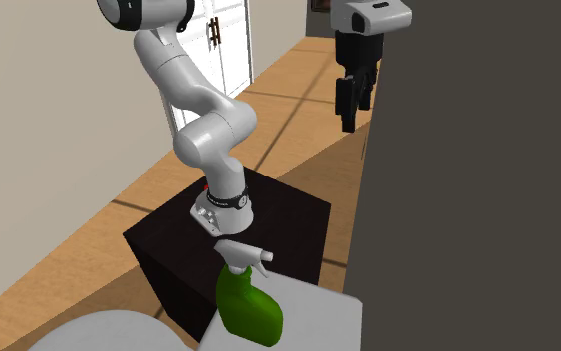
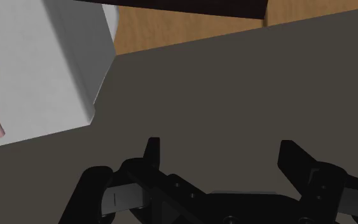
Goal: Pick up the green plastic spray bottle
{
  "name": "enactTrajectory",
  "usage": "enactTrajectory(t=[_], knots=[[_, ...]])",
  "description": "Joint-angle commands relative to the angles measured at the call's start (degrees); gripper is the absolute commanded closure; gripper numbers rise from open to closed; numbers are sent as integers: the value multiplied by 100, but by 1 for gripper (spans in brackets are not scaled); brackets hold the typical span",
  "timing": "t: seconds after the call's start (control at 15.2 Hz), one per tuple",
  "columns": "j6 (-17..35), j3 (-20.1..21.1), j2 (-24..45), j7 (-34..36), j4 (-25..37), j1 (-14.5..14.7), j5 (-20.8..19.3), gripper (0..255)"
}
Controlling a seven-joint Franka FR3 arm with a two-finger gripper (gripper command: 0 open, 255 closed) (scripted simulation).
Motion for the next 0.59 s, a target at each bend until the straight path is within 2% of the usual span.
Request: enactTrajectory(t=[0.0, 0.53], knots=[[0, 0, 0, 0, 0, 0, 0, 0], [-174, -1022, 55, -1094, 60, -364, -605, 0]])
